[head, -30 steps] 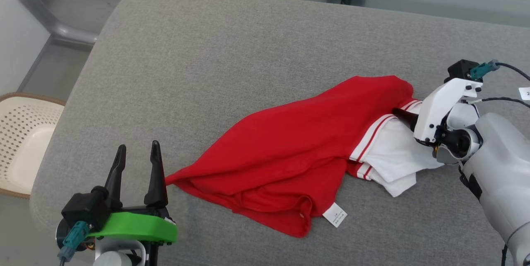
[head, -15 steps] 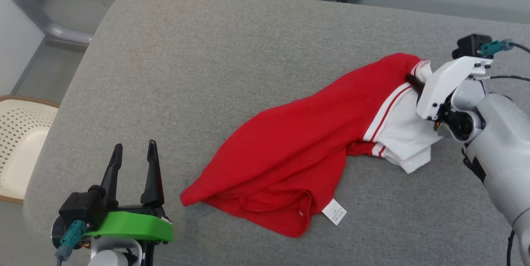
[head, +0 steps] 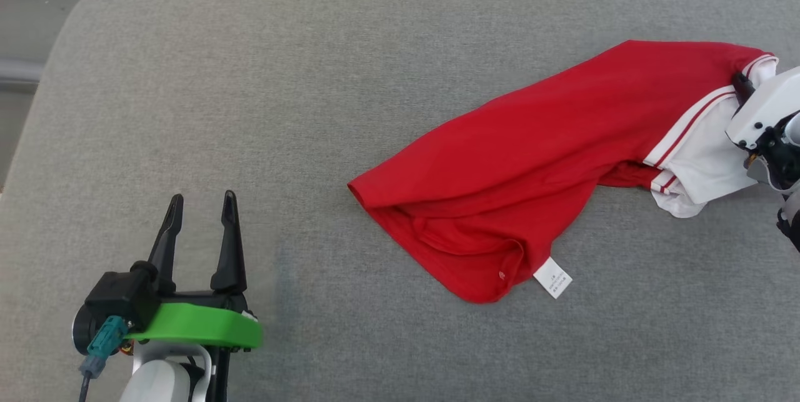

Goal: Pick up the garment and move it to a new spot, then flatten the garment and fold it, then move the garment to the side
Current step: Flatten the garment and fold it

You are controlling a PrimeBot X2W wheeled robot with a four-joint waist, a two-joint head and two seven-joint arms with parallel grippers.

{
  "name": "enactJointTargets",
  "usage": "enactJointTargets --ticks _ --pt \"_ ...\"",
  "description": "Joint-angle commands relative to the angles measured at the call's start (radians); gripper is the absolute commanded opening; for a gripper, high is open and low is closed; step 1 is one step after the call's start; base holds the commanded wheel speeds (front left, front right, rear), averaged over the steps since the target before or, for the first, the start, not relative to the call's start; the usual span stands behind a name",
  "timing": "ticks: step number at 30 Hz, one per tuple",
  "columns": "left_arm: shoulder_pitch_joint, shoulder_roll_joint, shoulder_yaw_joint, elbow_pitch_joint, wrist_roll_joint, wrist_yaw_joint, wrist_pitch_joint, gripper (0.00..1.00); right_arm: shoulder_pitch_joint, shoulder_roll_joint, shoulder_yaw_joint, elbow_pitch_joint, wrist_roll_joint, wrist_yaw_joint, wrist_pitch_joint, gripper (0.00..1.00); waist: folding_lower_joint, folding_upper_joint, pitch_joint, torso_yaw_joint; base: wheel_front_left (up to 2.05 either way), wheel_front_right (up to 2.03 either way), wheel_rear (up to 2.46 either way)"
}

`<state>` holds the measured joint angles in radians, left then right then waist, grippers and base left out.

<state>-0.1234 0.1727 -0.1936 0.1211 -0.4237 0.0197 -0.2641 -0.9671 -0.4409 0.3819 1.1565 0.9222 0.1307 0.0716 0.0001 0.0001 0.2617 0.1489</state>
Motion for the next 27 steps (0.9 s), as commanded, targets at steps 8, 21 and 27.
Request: enactJointTargets --ticks 8,21,27 --pt "-0.012 0.021 0.003 0.021 0.005 -0.003 0.004 1.00 0.060 0.049 0.032 -0.013 0.015 0.000 -0.056 1.00 -0.0001 -0.0001 -0.040 -0.108 0.00 0.00 0.00" --pt "0.080 0.040 0.035 -0.002 -0.018 0.024 0.003 1.00 0.173 0.081 0.108 -0.226 -0.088 0.000 -0.331 1.00 -0.0001 -0.0001 -0.180 -0.166 0.00 0.00 0.00" --pt "0.129 0.036 0.034 -0.018 -0.023 0.021 0.002 1.00 0.369 0.094 -0.059 -0.523 -0.241 0.000 -0.336 1.00 -0.0001 -0.0001 -0.213 -0.175 0.00 0.00 0.00"
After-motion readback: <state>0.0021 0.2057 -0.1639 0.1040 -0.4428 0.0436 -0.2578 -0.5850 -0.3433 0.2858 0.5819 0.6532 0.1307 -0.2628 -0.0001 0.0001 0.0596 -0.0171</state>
